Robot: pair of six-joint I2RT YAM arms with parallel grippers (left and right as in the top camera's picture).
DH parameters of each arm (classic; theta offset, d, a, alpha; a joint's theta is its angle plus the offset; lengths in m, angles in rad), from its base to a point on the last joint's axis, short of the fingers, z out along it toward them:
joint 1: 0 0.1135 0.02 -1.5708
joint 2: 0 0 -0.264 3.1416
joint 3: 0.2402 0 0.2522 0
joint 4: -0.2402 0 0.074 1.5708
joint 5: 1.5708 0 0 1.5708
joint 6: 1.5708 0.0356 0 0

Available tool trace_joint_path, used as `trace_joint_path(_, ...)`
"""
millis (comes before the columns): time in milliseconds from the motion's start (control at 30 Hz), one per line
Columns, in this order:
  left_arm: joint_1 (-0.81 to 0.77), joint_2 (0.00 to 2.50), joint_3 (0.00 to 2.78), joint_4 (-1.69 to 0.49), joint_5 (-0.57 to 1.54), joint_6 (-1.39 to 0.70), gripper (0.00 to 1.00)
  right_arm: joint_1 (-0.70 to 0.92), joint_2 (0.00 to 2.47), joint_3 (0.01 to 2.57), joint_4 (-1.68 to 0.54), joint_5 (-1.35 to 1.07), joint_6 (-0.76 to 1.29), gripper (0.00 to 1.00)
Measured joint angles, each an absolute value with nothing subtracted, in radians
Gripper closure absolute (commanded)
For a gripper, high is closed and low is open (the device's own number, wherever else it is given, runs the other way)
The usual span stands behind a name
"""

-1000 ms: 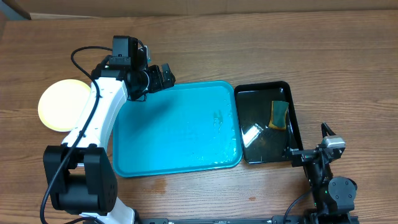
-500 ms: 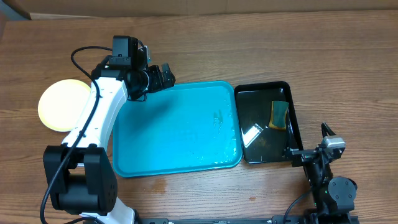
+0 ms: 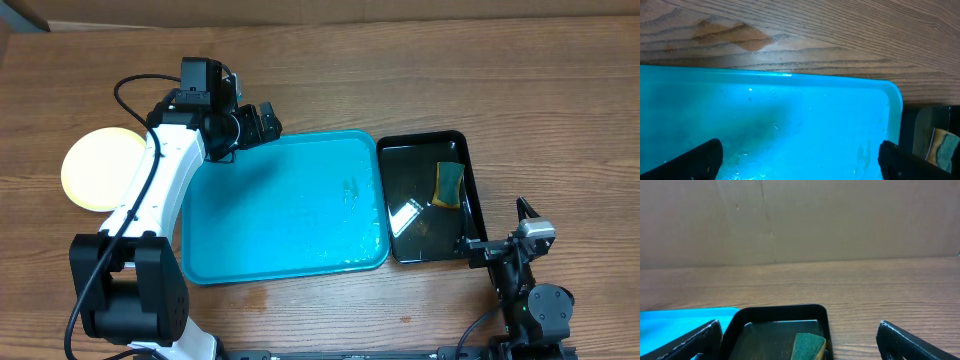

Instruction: Clean dirty plates on tray and stack at the side

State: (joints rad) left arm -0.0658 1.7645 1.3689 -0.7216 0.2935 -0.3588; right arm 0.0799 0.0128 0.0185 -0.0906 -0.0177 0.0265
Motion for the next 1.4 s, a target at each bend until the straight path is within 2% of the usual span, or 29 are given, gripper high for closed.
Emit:
trace_joint_path(167, -0.066, 1.676, 1.363, -0.725, 0.287, -0.359, 0.00, 0.080, 0.013, 0.019, -0.090, -0.018, 0.027, 0.00)
trace_joint_path(633, -0.066, 1.135, 1.363, -0.743, 0.284, -0.359, 0.00, 0.080, 0.013, 0.019, -0.090, -0.018, 0.026, 0.00)
trace_joint_path(1000, -0.066, 0.882, 1.356, -1.090, 0.241, -0.358, 0.00, 0.080, 0.013, 0.019, -0.090, -0.018, 0.027, 0.00)
trace_joint_path(1233, -0.066, 0.705, 1.209, -1.119, 0.199, -0.358, 0.00, 0.080, 0.013, 0.019, -0.090, -0.018, 0.026, 0.00)
trace_joint_path(1400, -0.065, 0.558, 1.021, -1.013, 0.180, -0.358, 0.00, 0.080, 0.013, 0.019, -0.090, -0.018, 0.027, 0.00)
